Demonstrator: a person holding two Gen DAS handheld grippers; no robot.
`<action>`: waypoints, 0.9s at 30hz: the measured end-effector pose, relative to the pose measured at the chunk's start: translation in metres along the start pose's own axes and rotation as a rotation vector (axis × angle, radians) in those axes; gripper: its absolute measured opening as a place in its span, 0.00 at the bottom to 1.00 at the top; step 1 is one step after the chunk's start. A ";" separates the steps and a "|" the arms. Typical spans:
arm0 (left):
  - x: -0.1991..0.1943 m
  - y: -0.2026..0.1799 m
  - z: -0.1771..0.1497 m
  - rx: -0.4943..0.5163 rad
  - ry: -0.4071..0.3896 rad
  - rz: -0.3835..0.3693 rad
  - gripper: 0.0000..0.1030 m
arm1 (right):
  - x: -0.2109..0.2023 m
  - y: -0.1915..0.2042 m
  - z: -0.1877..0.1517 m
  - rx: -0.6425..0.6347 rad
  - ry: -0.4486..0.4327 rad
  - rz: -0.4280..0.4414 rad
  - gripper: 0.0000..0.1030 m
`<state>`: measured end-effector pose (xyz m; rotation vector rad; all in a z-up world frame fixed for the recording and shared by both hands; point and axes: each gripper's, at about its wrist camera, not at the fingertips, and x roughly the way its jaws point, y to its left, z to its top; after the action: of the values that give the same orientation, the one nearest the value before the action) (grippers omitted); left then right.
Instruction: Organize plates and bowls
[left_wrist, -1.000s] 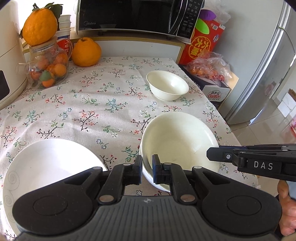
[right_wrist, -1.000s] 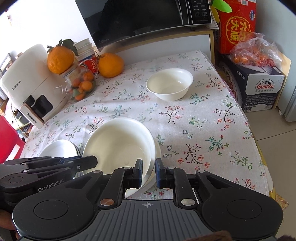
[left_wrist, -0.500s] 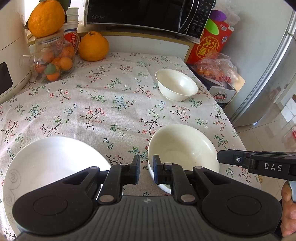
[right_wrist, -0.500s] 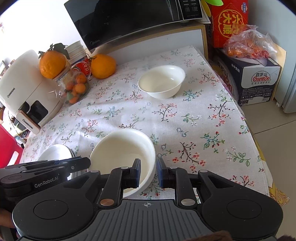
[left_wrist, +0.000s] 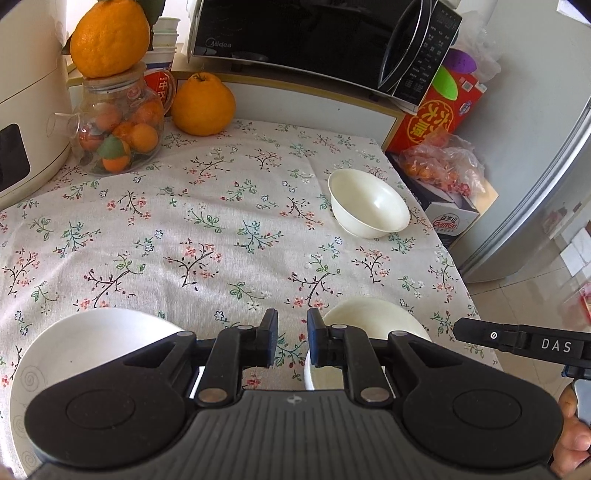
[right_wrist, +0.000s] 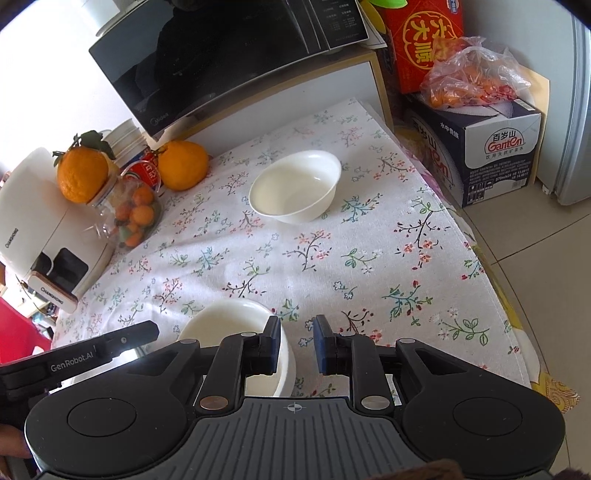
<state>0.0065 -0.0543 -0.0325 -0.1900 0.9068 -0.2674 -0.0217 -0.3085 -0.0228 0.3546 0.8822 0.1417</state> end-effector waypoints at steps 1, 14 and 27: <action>0.001 0.000 0.002 -0.002 -0.002 0.000 0.14 | 0.001 0.000 0.003 0.002 -0.001 0.001 0.24; 0.031 -0.003 0.041 -0.058 -0.012 -0.009 0.25 | 0.040 -0.025 0.057 0.105 0.032 -0.006 0.30; 0.089 -0.014 0.078 -0.194 0.011 -0.073 0.40 | 0.089 -0.068 0.099 0.214 0.078 -0.028 0.37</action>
<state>0.1190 -0.0905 -0.0480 -0.4018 0.9377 -0.2480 0.1098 -0.3722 -0.0542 0.5390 0.9821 0.0353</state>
